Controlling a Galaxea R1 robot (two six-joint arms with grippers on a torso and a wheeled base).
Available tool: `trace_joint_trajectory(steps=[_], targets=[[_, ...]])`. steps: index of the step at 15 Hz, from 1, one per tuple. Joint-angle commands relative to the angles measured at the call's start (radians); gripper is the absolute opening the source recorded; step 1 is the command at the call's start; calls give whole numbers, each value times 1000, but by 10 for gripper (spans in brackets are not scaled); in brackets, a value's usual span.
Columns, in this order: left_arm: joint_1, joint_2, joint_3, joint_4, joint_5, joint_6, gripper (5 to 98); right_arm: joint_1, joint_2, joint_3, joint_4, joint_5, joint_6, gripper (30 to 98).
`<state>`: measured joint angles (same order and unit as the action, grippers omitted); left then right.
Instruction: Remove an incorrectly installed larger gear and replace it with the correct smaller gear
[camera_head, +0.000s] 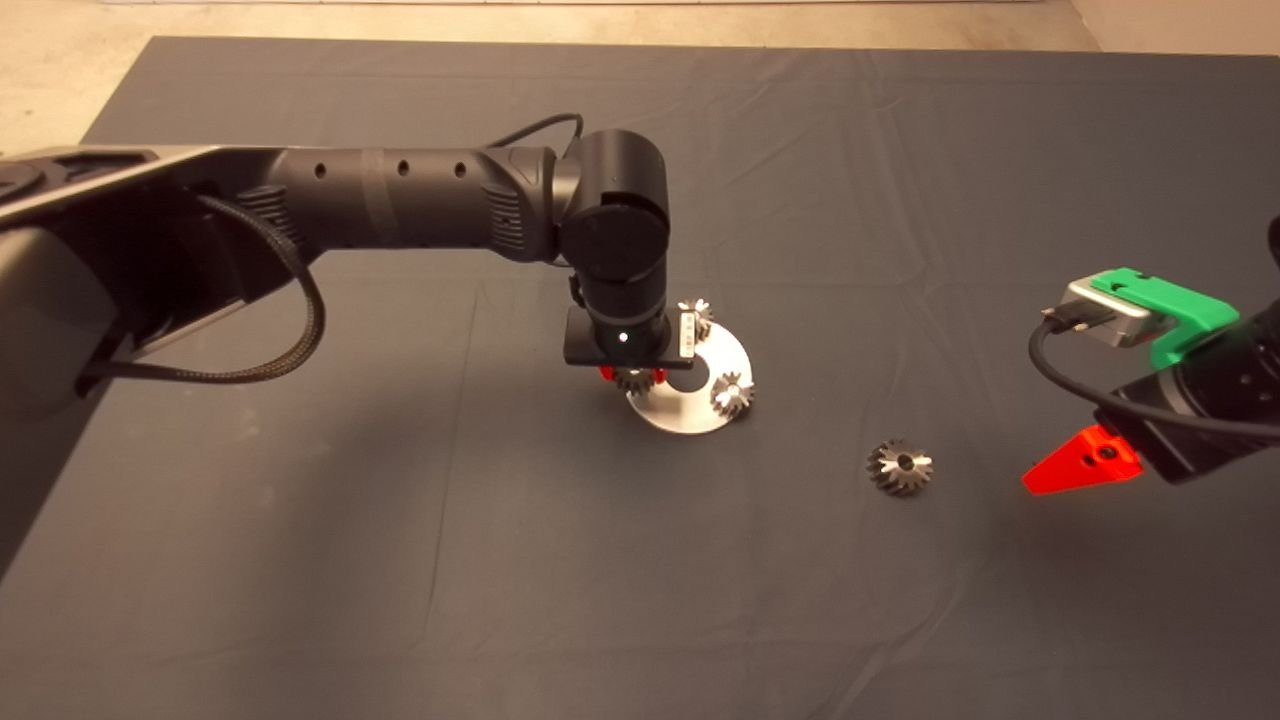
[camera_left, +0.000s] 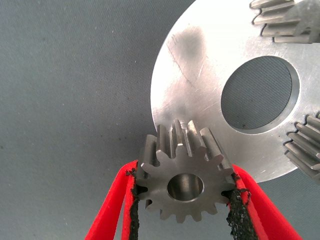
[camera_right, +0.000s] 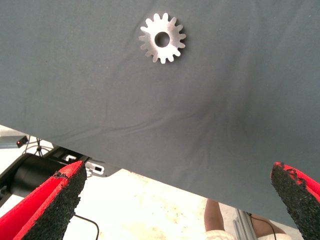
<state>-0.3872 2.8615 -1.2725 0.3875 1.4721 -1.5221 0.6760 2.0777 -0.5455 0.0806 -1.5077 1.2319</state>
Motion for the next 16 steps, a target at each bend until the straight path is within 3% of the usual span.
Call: trace_joint_trajectory(steps=[1, 9, 11, 16], targets=[[10, 4, 30, 45, 27, -6, 356, 24, 3, 6, 41, 3, 4, 977], [10, 14, 35, 42, 22, -10, 355, 24, 3, 6, 41, 3, 4, 977], [8, 13, 52, 44, 20, -35, 355, 24, 4, 6, 41, 1, 4, 977], [8, 10, 70, 44, 22, -45, 355, 24, 5, 6, 41, 1, 4, 977]])
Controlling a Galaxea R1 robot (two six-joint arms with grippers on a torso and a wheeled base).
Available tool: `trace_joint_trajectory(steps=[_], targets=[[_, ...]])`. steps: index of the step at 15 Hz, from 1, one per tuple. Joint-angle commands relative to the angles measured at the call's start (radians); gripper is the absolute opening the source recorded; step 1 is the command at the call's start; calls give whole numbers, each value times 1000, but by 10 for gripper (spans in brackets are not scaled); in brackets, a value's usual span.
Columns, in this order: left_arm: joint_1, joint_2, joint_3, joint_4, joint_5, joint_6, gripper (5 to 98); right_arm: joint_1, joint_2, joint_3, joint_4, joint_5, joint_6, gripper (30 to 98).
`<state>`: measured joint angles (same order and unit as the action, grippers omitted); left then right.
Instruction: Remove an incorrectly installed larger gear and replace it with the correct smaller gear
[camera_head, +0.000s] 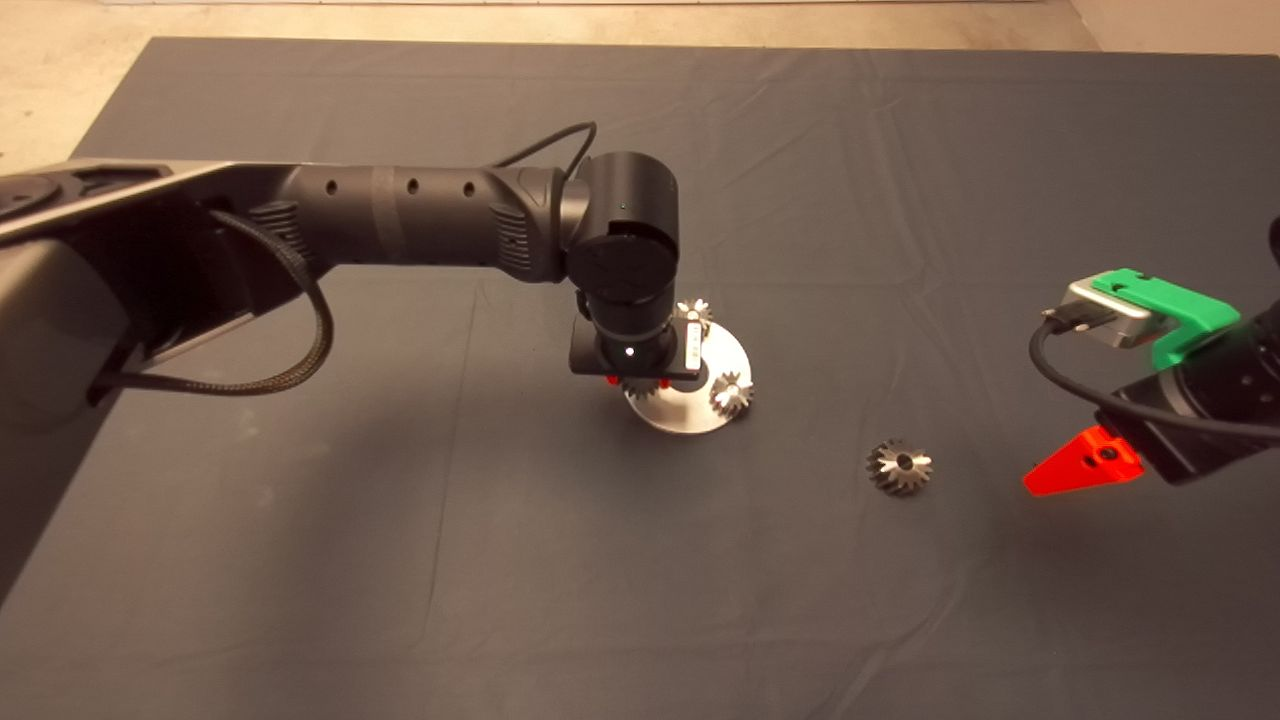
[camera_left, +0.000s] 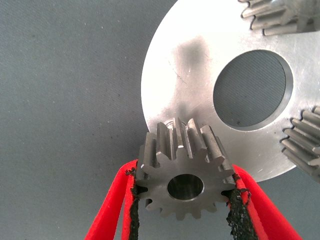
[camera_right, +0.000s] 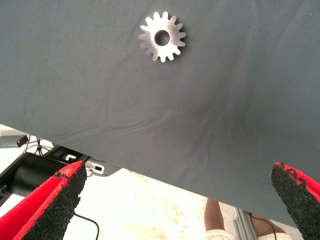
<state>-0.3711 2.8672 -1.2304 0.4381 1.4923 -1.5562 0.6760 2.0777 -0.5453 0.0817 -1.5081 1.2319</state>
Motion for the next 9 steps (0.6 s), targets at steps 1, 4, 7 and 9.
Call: trace_joint_trajectory(steps=[1, 4, 7, 9], targets=[[-8, 2, 29, -7, 3, -12, 355, 24, 5, 7, 39, 2, 4, 977], [-8, -5, 20, -6, 6, -5, 355, 24, 5, 7, 39, 2, 5, 977], [-8, -4, -10, -7, 8, 20, 355, 24, 5, 9, 39, 2, 4, 977], [-8, -5, -26, -7, 8, 42, 355, 24, 5, 9, 39, 2, 5, 977]])
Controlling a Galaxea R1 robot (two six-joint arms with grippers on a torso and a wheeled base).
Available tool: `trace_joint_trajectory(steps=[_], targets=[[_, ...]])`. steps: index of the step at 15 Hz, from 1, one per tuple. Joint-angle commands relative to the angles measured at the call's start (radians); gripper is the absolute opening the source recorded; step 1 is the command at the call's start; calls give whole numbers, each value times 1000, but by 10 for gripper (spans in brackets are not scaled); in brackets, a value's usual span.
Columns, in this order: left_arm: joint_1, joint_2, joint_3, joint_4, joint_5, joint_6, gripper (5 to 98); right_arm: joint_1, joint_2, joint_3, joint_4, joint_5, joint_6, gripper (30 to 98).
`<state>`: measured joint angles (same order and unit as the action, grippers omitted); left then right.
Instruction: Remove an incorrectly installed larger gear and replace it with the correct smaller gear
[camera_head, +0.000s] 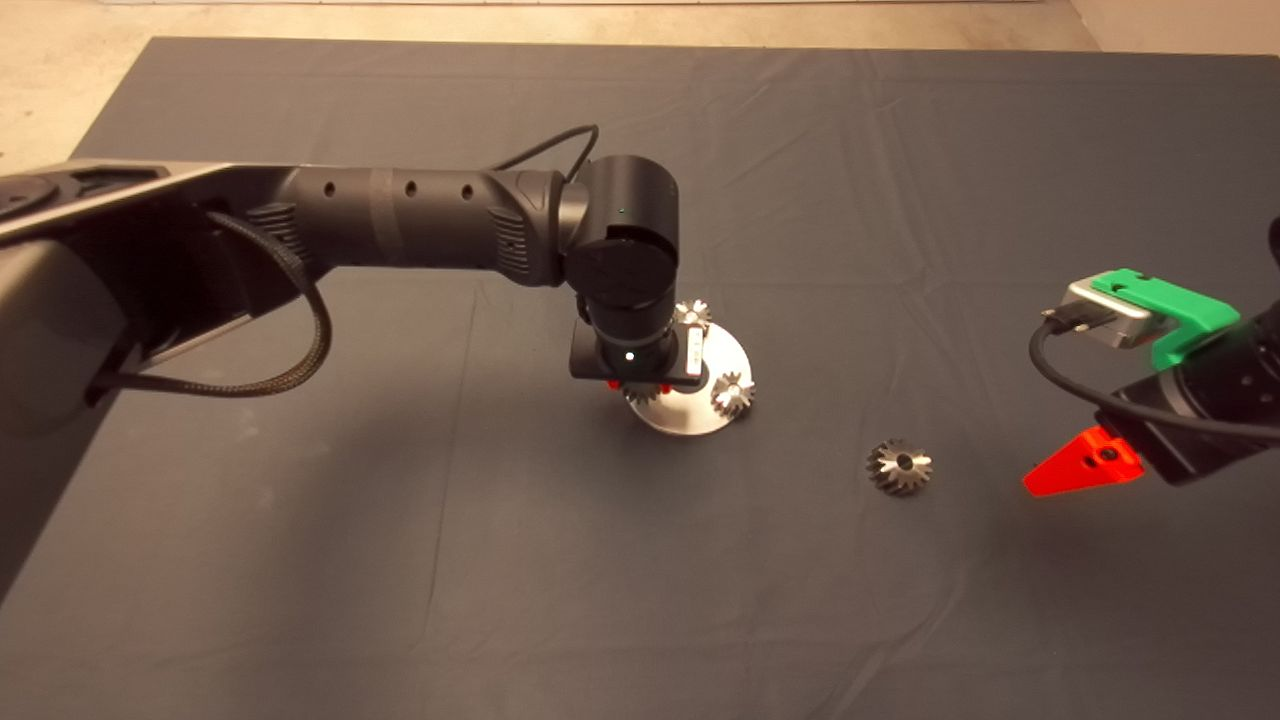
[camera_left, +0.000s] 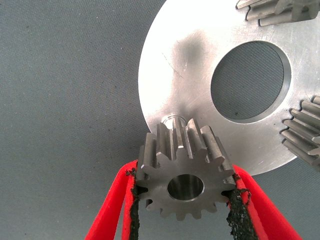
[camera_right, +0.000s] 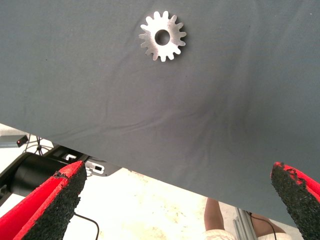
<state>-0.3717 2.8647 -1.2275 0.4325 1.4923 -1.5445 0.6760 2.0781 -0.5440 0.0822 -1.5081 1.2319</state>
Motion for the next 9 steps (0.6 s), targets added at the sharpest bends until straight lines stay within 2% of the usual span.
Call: trace_joint_trajectory(steps=[1, 9], targets=[[-8, -3, -33, -2, 9, 32, 355, 24, 4, 7, 39, 2, 4, 977], [-9, -3, -42, -4, 13, 33, 354, 24, 4, 7, 39, 2, 4, 977]])
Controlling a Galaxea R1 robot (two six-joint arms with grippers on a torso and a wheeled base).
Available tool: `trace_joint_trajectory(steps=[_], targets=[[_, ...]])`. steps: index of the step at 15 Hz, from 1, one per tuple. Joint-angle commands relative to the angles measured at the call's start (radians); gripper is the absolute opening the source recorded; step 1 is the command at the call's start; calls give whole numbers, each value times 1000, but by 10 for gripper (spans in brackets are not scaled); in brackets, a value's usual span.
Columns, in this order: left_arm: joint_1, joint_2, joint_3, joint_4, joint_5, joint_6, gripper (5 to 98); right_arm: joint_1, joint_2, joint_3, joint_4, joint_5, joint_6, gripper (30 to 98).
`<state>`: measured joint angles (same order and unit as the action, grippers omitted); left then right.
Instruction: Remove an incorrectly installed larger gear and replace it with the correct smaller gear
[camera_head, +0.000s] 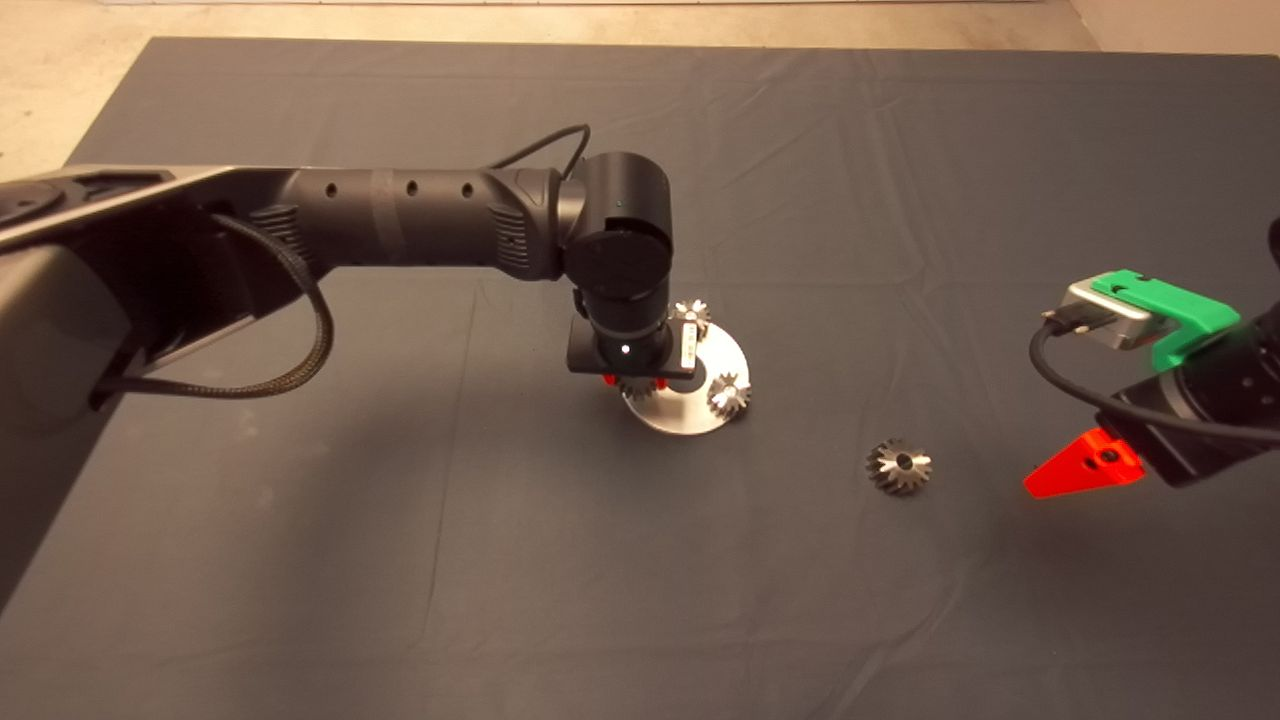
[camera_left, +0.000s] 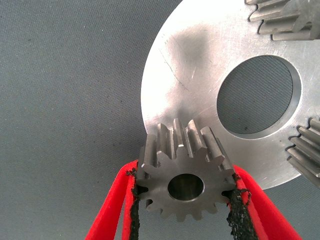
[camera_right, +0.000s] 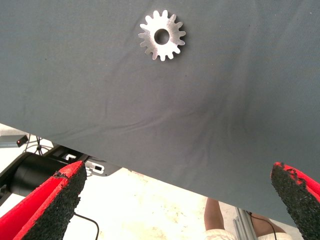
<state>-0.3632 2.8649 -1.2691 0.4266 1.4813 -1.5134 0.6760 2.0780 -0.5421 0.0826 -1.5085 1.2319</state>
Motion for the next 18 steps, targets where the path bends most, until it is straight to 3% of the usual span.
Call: trace_joint_trajectory(steps=[1, 7, 11, 14, 18], targets=[[-17, -2, 4, 1, 24, 2, 354, 24, 3, 6, 39, 2, 4, 977], [-18, -2, 8, -3, 22, 1, 363, 24, 4, 6, 39, 2, 4, 977], [-20, 3, 12, -3, 39, 1, 394, 24, 4, 6, 39, 2, 4, 977], [-66, -5, 68, -38, 59, -8, 439, 24, 4, 6, 39, 2, 4, 977], [-76, -11, 112, -55, 73, -10, 485, 24, 4, 6, 39, 2, 4, 977]])
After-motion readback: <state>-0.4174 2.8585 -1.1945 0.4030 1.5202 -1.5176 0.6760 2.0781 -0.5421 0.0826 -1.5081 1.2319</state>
